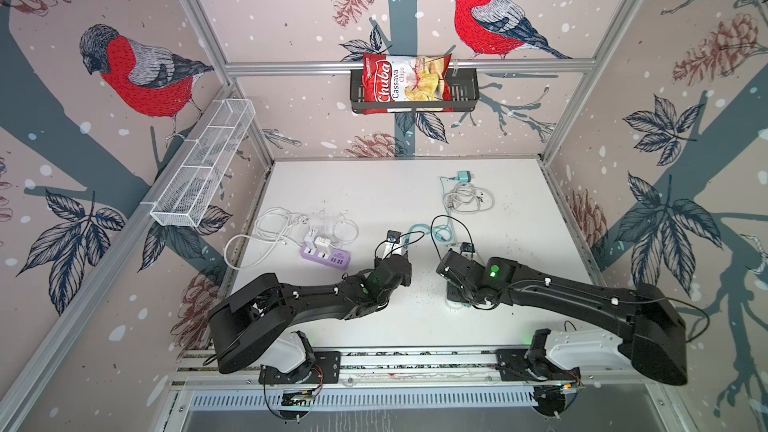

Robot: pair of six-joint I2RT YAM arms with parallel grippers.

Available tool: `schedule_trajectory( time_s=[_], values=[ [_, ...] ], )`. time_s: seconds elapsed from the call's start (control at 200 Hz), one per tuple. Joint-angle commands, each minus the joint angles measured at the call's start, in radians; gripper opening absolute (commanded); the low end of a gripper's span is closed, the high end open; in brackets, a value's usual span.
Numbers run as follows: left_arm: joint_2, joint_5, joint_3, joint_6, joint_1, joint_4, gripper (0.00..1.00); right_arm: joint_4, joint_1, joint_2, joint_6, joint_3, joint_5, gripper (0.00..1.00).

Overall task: Insert the plug
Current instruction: 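Press the teal charger into the socket and open the right gripper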

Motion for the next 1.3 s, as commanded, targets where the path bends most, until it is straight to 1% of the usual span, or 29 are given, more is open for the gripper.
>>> schedule_trajectory(
  time_s=[0.0, 0.145, 0.34, 0.435, 0.58, 0.855, 1.086, 1.296],
  values=[
    [0.003, 0.01, 0.004, 0.017, 0.004, 0.024, 0.25, 0.004, 0.01, 0.007, 0.021, 0.007, 0.022, 0.08],
    [-0.002, 0.01, -0.002, 0.019, 0.003, 0.026, 0.25, 0.002, 0.021, 0.02, 0.036, 0.001, 0.025, 0.08],
    [-0.009, 0.012, -0.008, 0.019, 0.004, 0.032, 0.25, -0.028, 0.044, 0.043, 0.076, 0.007, 0.061, 0.07],
    [-0.014, 0.01, -0.011, 0.02, 0.004, 0.033, 0.24, -0.022, 0.051, 0.07, 0.082, -0.003, 0.054, 0.06],
    [-0.023, 0.006, -0.018, 0.019, 0.003, 0.033, 0.24, -0.036, 0.058, 0.133, 0.08, 0.009, 0.049, 0.06],
    [-0.055, -0.009, -0.03, 0.017, 0.007, 0.032, 0.25, -0.047, 0.048, 0.19, 0.044, 0.017, 0.028, 0.06],
    [-0.051, -0.019, -0.011, 0.034, 0.021, 0.033, 0.25, -0.065, -0.032, 0.197, -0.059, 0.042, 0.016, 0.06],
    [-0.072, -0.008, 0.049, 0.073, 0.063, -0.001, 0.26, -0.098, -0.189, 0.139, -0.149, 0.033, 0.024, 0.07]
  ],
)
